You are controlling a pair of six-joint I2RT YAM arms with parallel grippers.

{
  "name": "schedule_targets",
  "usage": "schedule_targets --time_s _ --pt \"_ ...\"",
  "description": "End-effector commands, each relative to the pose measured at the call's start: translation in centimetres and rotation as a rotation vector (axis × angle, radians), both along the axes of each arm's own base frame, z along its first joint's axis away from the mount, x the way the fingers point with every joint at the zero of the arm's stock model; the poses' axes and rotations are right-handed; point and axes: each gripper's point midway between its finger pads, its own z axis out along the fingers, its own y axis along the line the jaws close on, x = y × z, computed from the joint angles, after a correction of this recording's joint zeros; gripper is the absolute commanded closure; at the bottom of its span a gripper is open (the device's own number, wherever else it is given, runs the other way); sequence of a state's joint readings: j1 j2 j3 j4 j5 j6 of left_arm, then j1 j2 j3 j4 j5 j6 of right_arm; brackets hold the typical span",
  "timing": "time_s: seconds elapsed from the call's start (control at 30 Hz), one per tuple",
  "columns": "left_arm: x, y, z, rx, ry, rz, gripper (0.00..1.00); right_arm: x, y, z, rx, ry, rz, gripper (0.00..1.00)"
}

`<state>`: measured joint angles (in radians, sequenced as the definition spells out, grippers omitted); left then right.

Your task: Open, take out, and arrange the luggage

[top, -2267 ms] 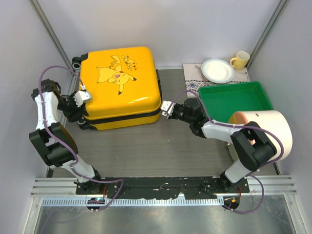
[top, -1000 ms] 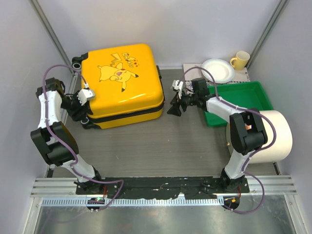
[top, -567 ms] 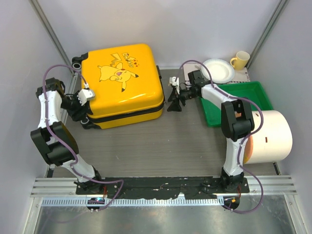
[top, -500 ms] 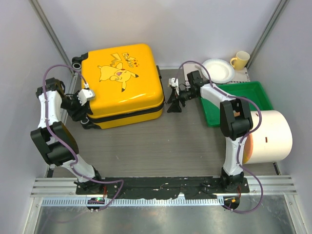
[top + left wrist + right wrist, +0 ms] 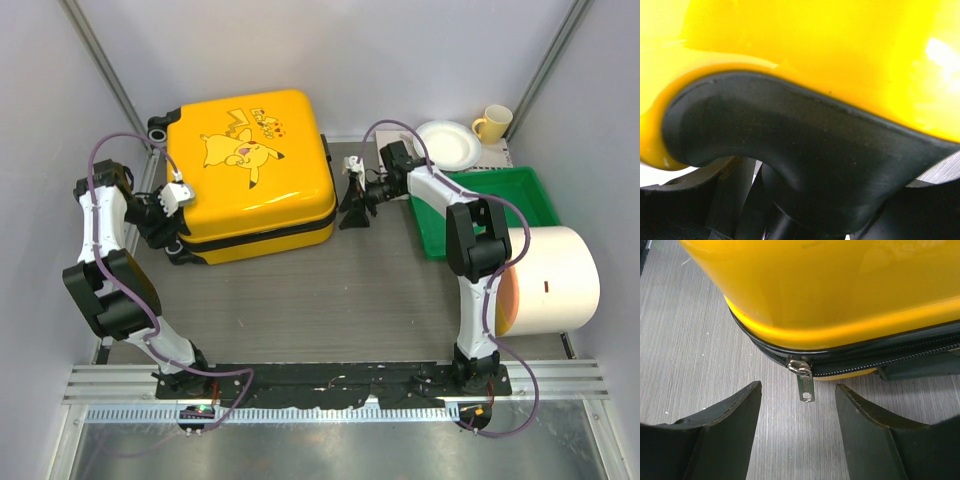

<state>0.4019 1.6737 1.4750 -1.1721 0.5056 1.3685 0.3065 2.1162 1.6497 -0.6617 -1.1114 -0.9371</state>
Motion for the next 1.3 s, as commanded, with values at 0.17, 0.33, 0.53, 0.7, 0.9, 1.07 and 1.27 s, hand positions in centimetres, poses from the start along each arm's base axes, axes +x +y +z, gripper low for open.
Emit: schedule_targets --time_s 0.17,0.33,0.53,0.7,0.9,1.07,1.27 --pt "1.6 1.1 -1.9 -0.010 0.009 0.089 1.00 0.0 1.3 2.8 0.081 0.034 0.022 0.49" --pt "1.6 1.1 -1.9 -0.009 0.005 0.089 1.00 -0.8 0.9 3.2 0.066 0.034 0.010 0.72" --pt "1.5 0.9 -1.7 -0.019 0.001 0.095 1.00 -1.9 0.0 3.2 0.014 0.077 -0.054 0.92" --pt "0.8 0.4 -1.9 -0.034 0.008 0.103 1.00 0.1 -0.6 3.1 0.014 -0.004 -0.288 0.99" --pt "-0.1 -0.5 -2.1 -0.067 0.021 0.121 1.00 0.5 0.8 4.7 0.039 -0.089 -0.418 0.99" --pt "-0.6 -1.0 -2.1 -0.085 0.013 0.127 1.00 0.2 1.8 4.6 0.019 -0.168 -0.475 0.99" --pt "-1.0 -1.5 -2.1 -0.101 0.009 0.126 1.00 0.6 1.8 4.5 -0.013 -0.213 -0.555 0.99"
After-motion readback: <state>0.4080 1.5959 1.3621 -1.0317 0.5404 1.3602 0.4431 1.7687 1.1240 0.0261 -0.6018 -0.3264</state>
